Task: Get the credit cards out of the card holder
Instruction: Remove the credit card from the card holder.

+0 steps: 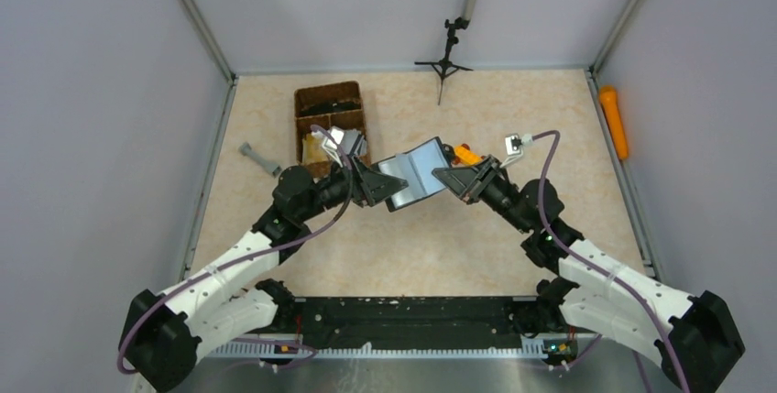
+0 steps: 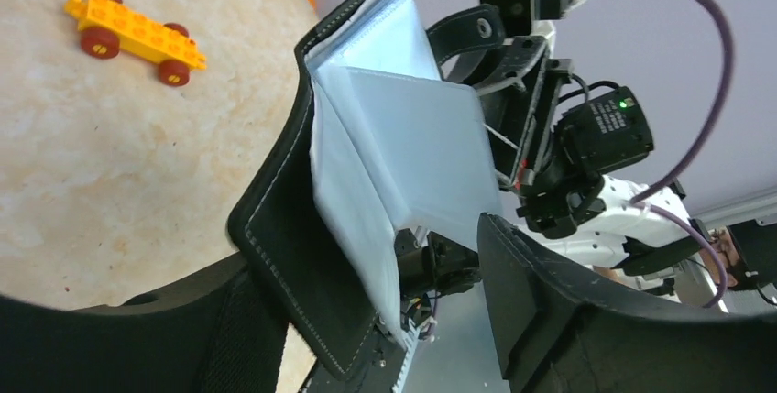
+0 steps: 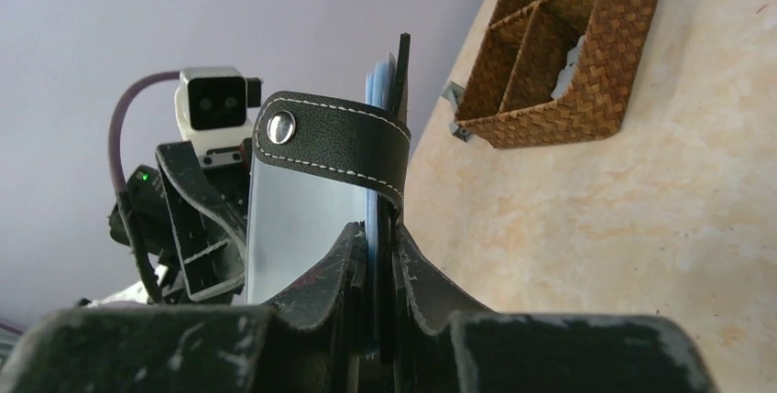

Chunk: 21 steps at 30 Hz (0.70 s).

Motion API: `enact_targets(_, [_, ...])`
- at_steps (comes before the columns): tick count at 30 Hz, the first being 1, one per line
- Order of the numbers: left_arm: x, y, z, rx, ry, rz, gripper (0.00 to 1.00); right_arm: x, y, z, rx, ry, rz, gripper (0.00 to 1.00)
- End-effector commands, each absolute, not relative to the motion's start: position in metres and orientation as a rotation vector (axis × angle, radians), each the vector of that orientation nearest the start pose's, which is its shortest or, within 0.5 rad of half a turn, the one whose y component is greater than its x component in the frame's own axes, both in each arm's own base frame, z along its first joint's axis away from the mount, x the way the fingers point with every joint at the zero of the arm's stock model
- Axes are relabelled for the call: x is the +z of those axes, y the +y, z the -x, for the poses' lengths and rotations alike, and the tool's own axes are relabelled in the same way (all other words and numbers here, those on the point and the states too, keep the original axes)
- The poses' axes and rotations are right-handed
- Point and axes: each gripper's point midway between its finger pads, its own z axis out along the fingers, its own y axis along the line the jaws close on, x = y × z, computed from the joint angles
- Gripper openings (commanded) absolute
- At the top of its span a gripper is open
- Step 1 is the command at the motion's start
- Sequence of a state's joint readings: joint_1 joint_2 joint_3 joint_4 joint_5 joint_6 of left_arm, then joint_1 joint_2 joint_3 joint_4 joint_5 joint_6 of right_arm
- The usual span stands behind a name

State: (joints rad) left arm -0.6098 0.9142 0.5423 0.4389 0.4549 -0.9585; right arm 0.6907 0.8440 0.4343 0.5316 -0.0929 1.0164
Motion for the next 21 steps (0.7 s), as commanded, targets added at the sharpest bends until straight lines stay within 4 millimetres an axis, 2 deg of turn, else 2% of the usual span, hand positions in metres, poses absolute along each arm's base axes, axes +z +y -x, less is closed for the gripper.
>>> enact_targets(1, [0.284,-0.282,-0.212,-1.531,1.744,-0.164,0.76,0.304,0.257,-0.224,1.416,1.535,-0.062,0.00])
enact_targets(5, [0.284,-0.285,-0.215,-1.530,1.740,-0.170,0.80,0.297,0.261,-0.224,1.375,1.563,-0.040,0.00])
enact_targets(8, [0.286,-0.283,-0.214,-1.522,1.728,-0.172,0.91,0.290,0.257,-0.230,1.308,1.586,-0.056,0.00])
enact_targets(9, [0.287,-0.282,-0.214,-1.517,1.719,-0.174,0.97,0.287,0.255,-0.232,1.286,1.593,-0.065,0.00])
enact_targets(10, [0.287,-0.281,-0.213,-1.517,1.712,-0.178,0.99,0.284,0.254,-0.235,1.261,1.606,-0.074,0.00])
enact_targets(15, [0.290,-0.276,-0.213,-1.499,1.677,-0.168,0.99,0.279,0.253,-0.238,1.241,1.616,-0.081,0.00])
enact_targets(21, [0.283,-0.283,-0.216,-1.523,1.693,-0.184,0.97,0.283,0.262,-0.235,1.295,1.601,-0.053,0.00])
